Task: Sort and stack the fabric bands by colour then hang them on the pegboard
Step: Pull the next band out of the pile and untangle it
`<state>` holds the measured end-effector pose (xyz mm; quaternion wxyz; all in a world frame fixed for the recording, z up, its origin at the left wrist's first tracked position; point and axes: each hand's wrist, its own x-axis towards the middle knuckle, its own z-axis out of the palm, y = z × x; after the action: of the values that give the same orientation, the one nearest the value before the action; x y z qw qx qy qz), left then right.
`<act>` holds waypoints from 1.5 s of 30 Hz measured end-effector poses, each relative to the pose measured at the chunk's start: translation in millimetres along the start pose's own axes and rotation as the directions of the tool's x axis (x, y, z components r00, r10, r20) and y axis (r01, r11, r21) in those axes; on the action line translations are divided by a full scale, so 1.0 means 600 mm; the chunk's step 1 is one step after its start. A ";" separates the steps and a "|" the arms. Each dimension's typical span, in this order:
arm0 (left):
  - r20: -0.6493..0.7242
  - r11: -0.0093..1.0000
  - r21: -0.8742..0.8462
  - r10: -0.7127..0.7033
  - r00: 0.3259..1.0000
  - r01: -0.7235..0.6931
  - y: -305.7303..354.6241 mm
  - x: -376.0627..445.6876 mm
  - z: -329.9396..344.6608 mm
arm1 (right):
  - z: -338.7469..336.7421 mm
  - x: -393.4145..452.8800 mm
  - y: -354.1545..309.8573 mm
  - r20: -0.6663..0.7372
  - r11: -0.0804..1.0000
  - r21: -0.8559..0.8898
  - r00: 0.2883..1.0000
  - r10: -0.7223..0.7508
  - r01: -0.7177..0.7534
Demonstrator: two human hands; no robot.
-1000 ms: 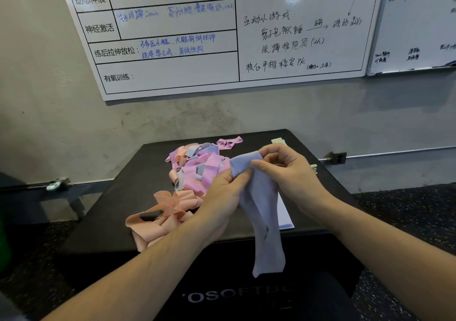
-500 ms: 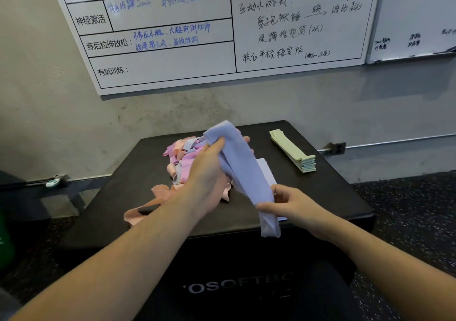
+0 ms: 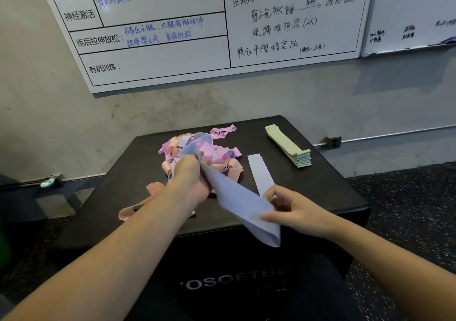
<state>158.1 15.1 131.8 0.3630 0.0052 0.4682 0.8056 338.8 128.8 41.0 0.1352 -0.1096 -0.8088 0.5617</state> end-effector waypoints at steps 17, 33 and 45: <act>-0.109 0.910 0.412 0.106 0.988 -0.052 -0.010 0.043 -0.060 | -0.016 0.005 -0.009 -0.303 0.992 0.073 0.950 -0.072 0.098; -0.208 0.972 0.209 0.150 0.966 -0.106 -0.012 0.156 -0.072 | -0.076 -0.003 0.055 -0.098 0.934 -0.347 0.993 0.061 -0.091; 0.049 0.902 0.413 0.115 0.992 -0.125 -0.050 0.189 -0.012 | -0.119 0.016 0.125 -0.304 0.813 -0.581 0.913 -0.271 0.048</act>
<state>89.5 85.4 67.5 0.3089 0.1205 0.6230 0.7085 356.2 220.4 -4.9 0.2955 -0.1793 -0.9034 0.2539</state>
